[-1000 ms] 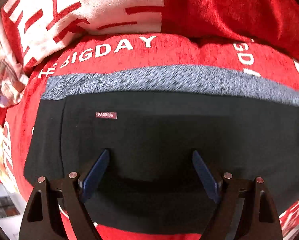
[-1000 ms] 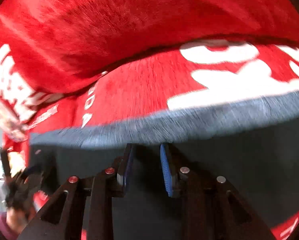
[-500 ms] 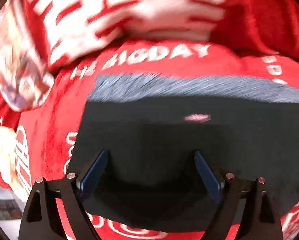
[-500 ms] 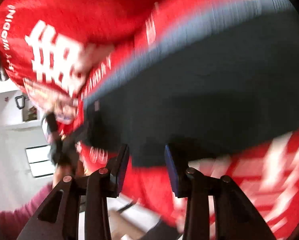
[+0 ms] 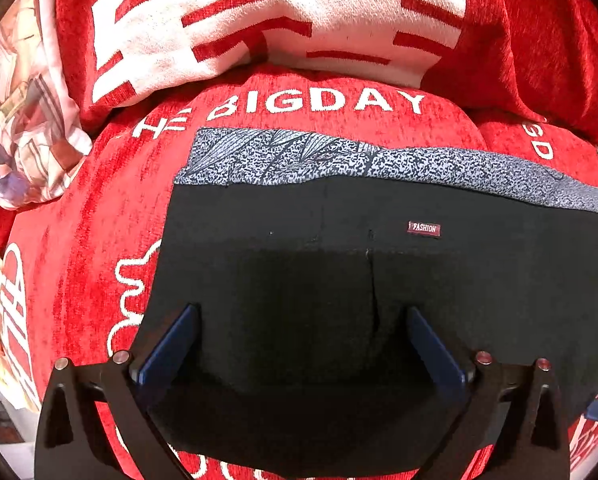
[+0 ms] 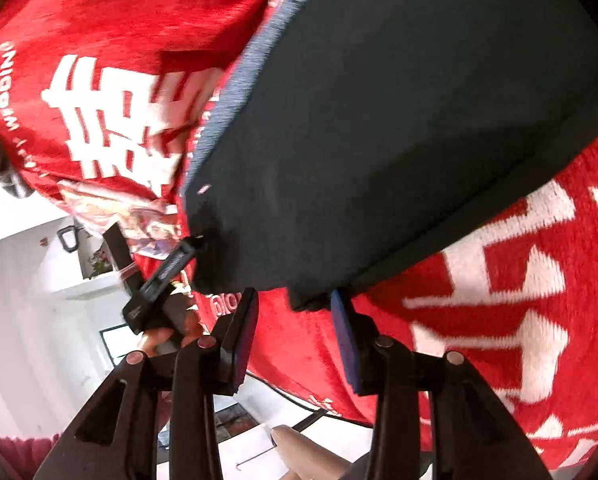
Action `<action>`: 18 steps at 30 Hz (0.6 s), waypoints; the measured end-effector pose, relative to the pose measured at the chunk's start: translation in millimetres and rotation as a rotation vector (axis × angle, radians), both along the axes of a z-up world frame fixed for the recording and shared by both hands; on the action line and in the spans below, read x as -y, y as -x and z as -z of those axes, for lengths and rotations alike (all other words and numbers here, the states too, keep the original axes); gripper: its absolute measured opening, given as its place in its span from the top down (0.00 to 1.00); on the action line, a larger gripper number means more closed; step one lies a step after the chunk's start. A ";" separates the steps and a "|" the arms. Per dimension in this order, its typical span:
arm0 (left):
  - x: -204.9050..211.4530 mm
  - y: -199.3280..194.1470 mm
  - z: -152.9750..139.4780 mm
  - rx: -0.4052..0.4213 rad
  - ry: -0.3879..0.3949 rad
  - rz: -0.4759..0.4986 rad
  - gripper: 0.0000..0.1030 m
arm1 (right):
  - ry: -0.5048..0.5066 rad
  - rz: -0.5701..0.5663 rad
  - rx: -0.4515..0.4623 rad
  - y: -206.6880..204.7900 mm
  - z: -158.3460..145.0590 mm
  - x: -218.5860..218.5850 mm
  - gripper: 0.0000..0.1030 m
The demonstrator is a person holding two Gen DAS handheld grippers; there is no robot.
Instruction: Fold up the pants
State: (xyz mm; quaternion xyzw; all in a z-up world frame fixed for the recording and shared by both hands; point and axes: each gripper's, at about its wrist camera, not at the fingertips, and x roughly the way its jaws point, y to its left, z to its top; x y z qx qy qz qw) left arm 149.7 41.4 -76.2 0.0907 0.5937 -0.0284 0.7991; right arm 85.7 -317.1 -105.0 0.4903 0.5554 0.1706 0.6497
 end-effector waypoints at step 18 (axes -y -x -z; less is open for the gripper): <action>0.6 4.7 -3.8 0.020 0.019 0.010 0.00 | 0.183 0.006 -0.023 -5.1 -6.3 -13.8 0.94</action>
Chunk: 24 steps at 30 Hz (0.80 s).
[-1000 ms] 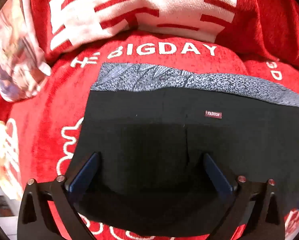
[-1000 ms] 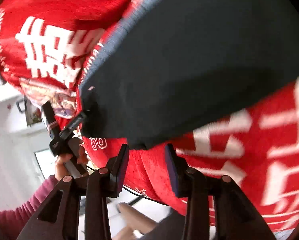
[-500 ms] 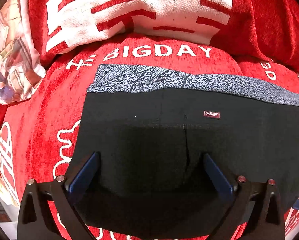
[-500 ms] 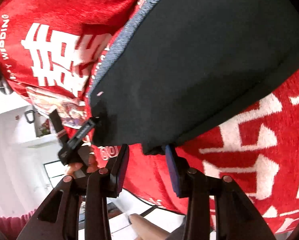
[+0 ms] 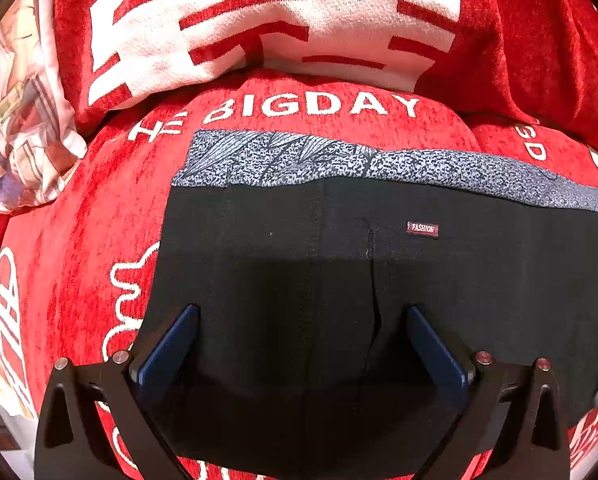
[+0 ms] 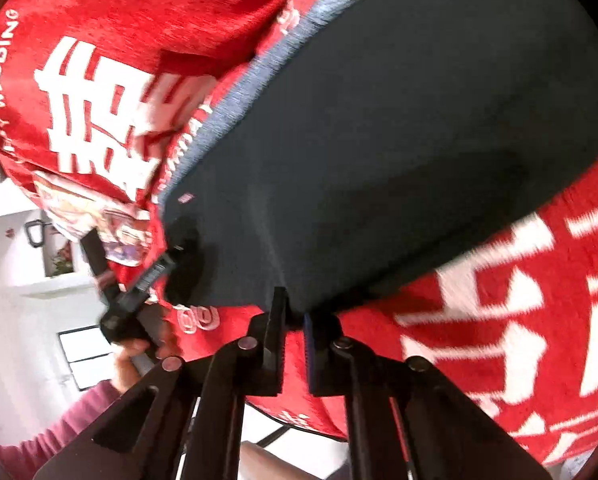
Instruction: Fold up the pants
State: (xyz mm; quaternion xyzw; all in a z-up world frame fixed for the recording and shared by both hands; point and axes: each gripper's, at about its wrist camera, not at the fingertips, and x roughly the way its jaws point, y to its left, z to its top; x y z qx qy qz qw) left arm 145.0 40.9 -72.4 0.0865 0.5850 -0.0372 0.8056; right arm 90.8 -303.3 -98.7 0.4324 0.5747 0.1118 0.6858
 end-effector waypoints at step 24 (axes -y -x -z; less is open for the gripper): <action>173.3 77.7 9.0 -0.136 0.050 0.249 0.00 | -0.003 0.373 -0.048 32.6 16.5 140.7 0.92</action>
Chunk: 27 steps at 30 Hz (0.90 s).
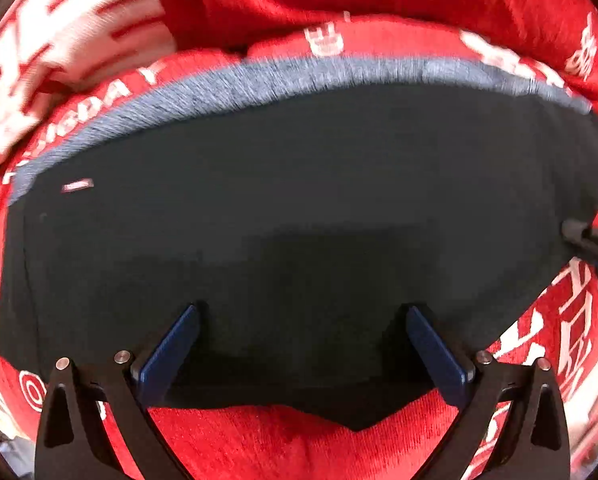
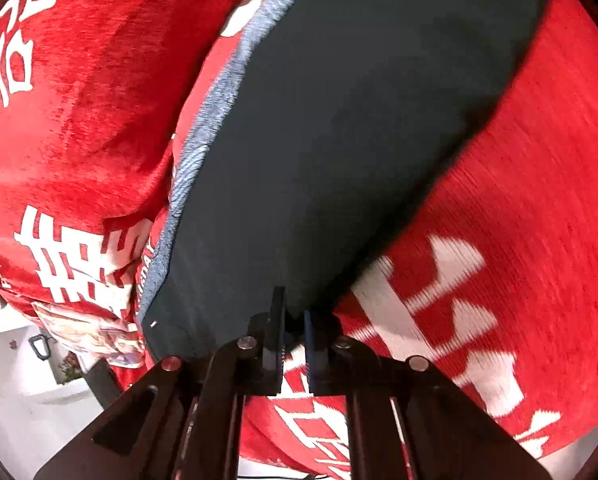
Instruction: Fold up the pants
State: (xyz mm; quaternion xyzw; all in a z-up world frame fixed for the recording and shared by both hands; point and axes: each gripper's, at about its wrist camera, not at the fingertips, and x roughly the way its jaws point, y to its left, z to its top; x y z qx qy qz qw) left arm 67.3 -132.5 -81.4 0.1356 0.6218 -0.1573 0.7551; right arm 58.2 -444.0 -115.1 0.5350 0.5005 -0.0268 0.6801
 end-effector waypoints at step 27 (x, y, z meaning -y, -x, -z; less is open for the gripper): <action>143.1 -7.7 -36.4 -0.004 -0.033 0.006 0.00 | 0.284 0.276 -0.082 55.7 -41.9 237.8 0.86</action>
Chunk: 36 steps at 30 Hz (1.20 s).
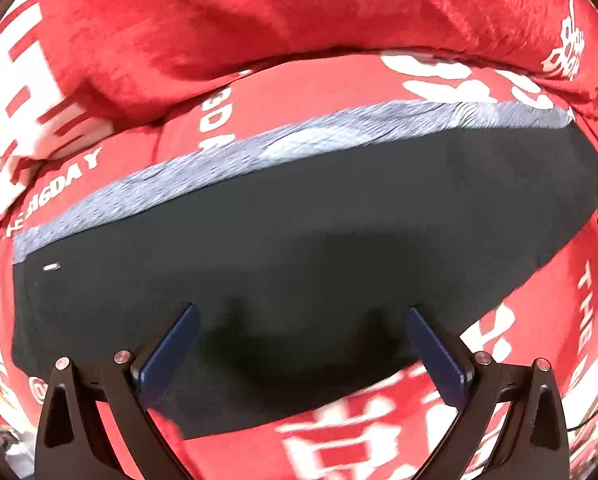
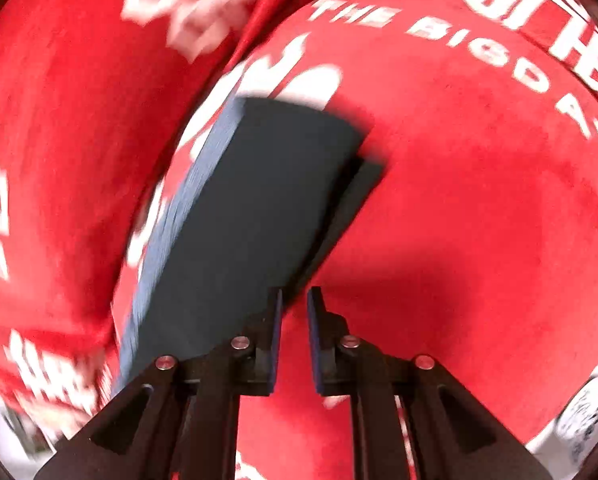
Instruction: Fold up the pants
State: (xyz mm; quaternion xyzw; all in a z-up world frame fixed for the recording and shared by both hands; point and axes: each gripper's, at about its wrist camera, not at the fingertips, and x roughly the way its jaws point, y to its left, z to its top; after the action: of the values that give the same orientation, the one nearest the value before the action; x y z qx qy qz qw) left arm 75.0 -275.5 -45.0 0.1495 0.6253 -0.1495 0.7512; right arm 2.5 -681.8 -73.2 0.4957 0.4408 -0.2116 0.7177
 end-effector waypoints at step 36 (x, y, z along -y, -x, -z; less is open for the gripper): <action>86.0 15.7 31.7 -0.050 -0.060 -0.010 0.00 | -0.038 -0.176 -0.035 6.2 5.0 -0.4 0.85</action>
State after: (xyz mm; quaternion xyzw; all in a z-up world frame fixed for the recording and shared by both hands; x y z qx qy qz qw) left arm 59.3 -361.5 -76.7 0.1649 0.6487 -0.1306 0.7314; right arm -3.8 -681.4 -78.2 0.4648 0.4991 -0.1478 0.7162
